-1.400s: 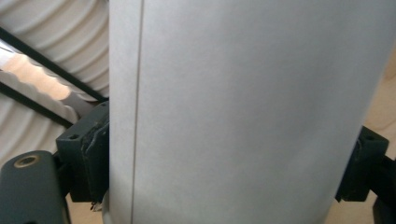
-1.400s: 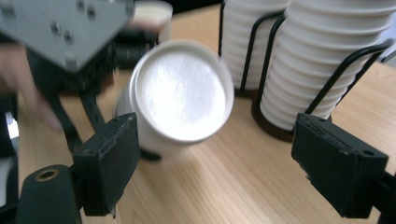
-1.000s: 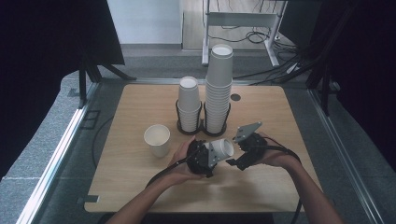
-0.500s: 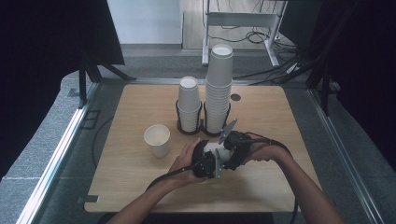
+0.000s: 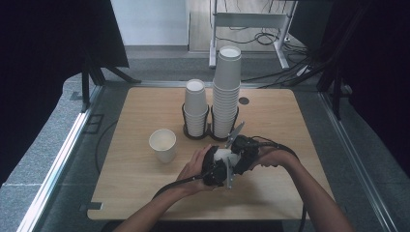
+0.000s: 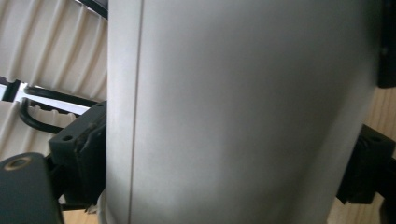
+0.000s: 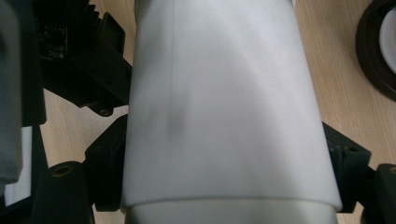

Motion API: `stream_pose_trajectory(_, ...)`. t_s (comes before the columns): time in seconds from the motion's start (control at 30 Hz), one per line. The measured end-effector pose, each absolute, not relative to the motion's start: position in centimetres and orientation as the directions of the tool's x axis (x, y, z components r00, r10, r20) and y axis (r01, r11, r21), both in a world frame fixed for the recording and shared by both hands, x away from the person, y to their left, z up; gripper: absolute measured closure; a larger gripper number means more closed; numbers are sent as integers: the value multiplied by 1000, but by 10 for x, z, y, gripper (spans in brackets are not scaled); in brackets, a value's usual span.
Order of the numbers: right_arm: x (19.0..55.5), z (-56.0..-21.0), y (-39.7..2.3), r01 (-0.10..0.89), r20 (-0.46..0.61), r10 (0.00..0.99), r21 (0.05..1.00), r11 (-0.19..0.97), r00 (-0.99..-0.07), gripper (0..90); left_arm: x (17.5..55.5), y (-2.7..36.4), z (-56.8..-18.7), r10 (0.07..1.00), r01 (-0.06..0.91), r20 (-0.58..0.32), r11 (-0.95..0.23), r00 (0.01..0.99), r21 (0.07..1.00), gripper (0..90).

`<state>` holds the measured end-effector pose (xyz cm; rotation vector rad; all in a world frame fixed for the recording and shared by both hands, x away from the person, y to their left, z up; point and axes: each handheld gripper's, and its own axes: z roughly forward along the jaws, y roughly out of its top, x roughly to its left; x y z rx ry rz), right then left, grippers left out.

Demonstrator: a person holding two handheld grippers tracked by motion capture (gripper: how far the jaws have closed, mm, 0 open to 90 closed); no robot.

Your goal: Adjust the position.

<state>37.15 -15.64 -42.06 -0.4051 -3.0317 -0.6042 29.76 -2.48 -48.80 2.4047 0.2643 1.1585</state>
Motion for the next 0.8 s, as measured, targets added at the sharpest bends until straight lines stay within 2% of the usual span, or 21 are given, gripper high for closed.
stream_pose_trajectory(0.17,372,-424,-157,253,68,246,362,897,-967,219,299,-21,-485,395,-10,632,-844,667,537,19)
stream_pose_trajectory(0.2,372,-425,-158,257,69,249,363,896,-966,220,298,-20,-483,386,-10,637,-850,667,526,11)
stream_pose_trajectory(0.47,374,-432,-166,273,68,269,398,875,-961,220,293,-8,-482,443,12,583,-803,681,597,9)
stream_pose_trajectory(0.8,378,-441,-173,299,55,310,465,833,-949,220,294,12,-473,541,89,490,-728,684,680,15)
